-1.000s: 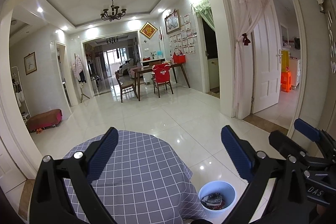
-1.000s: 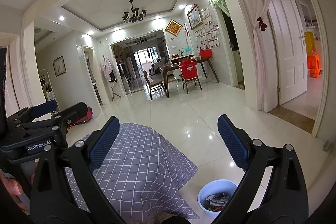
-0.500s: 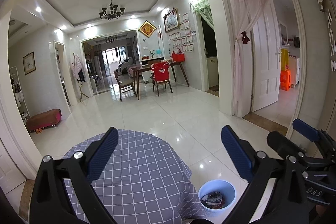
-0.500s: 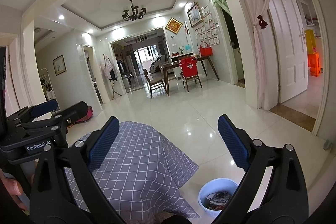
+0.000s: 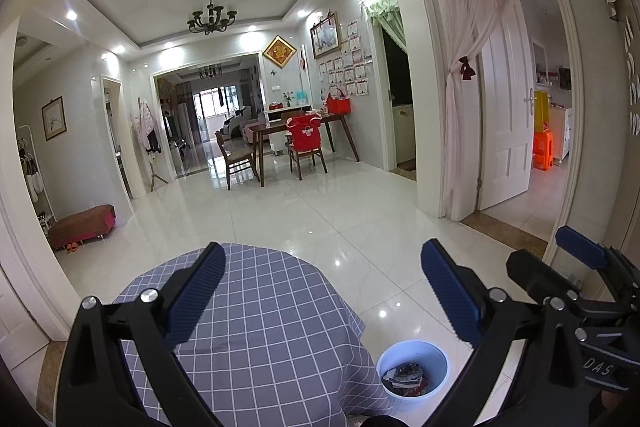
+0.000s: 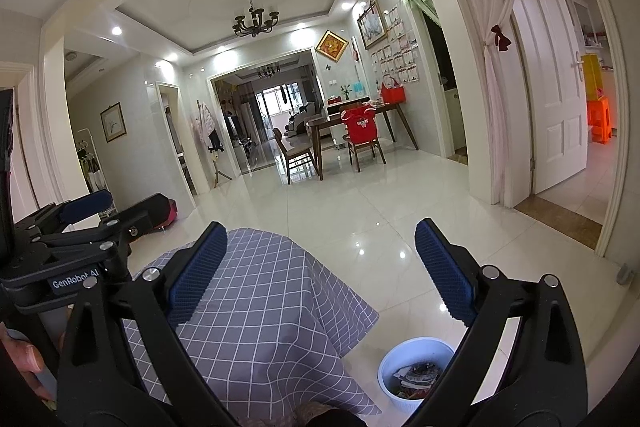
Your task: Collect trash
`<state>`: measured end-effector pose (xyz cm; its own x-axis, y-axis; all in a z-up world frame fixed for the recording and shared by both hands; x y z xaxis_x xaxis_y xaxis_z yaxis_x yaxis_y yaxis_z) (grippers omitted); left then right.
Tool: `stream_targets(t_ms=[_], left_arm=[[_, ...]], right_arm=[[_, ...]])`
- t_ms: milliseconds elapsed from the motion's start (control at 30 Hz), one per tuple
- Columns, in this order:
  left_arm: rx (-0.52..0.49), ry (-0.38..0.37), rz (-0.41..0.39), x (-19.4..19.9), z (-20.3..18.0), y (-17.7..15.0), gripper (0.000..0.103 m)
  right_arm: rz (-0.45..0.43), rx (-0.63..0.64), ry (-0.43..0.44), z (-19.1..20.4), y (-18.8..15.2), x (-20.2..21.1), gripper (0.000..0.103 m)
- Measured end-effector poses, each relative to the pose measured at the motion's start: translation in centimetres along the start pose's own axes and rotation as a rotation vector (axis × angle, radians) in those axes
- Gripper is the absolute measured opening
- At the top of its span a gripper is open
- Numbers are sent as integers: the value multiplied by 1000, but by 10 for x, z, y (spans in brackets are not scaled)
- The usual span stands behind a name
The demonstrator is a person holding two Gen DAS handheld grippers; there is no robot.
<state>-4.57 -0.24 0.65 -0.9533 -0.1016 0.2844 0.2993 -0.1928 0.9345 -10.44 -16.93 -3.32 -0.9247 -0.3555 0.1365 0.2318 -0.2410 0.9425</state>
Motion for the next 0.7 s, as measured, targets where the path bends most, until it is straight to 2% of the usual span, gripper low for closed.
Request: stream_targets(t_ms=[700], left_arm=[[-5, -8, 20, -13, 3, -11, 97]], right_arm=[[22, -19, 3, -5, -16, -13, 93]])
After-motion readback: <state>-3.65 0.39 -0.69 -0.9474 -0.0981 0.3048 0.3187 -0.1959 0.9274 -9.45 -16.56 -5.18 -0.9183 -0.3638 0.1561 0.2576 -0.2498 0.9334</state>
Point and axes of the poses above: each gripper's, at about its wrist camera, not at the fingertips, and x roughly against the way its jaws point, z to its left, y to its top, the point moved 1 cm from there along -x, roughly the way its jaws point, and after that the axes turned 12 degrees about y, right-handed, at the moved point
